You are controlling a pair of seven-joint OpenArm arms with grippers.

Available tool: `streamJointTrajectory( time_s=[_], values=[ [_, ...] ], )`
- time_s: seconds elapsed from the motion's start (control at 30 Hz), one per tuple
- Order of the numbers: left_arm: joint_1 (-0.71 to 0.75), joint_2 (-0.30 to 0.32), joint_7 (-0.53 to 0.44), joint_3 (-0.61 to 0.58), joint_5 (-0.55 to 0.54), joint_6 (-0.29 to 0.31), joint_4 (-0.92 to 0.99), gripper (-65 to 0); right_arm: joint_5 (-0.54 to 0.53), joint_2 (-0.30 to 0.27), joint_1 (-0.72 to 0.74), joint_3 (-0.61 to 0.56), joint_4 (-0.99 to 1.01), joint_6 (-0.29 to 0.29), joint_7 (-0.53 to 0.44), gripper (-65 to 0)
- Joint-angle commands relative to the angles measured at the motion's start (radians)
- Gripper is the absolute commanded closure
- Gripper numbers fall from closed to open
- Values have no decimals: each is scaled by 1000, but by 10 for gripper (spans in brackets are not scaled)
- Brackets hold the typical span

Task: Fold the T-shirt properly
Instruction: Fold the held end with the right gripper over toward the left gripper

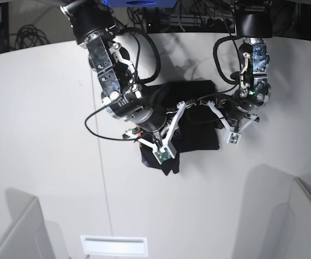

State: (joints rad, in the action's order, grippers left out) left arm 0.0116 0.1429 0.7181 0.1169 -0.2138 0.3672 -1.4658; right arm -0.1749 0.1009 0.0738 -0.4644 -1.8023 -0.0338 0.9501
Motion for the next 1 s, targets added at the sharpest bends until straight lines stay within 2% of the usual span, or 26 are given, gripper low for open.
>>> streamJointTrajectory(
  time_s=[0.0,0.2,0.37,0.83,0.97],
  values=[
    [-14,8,-18,4,-13,3,-23,0,-13,13,22,-14,-9,-1,-46,0],
    [-11,8,-18,11,-19,3,-28,0,-13,18,30,-40,77,-1,-93,0],
    [38,4,-18,125,-19,8,-69,0,-15,20,30,-44,92,-1,-125,0],
    [166,22,-18,284,-20,11,-203,0,-16,33,39,-46,100,1,-122,0],
    [192,22,-18,343,-20,11,-220,0,-16,33,37,-106,108,1,-125,0]
  ],
)
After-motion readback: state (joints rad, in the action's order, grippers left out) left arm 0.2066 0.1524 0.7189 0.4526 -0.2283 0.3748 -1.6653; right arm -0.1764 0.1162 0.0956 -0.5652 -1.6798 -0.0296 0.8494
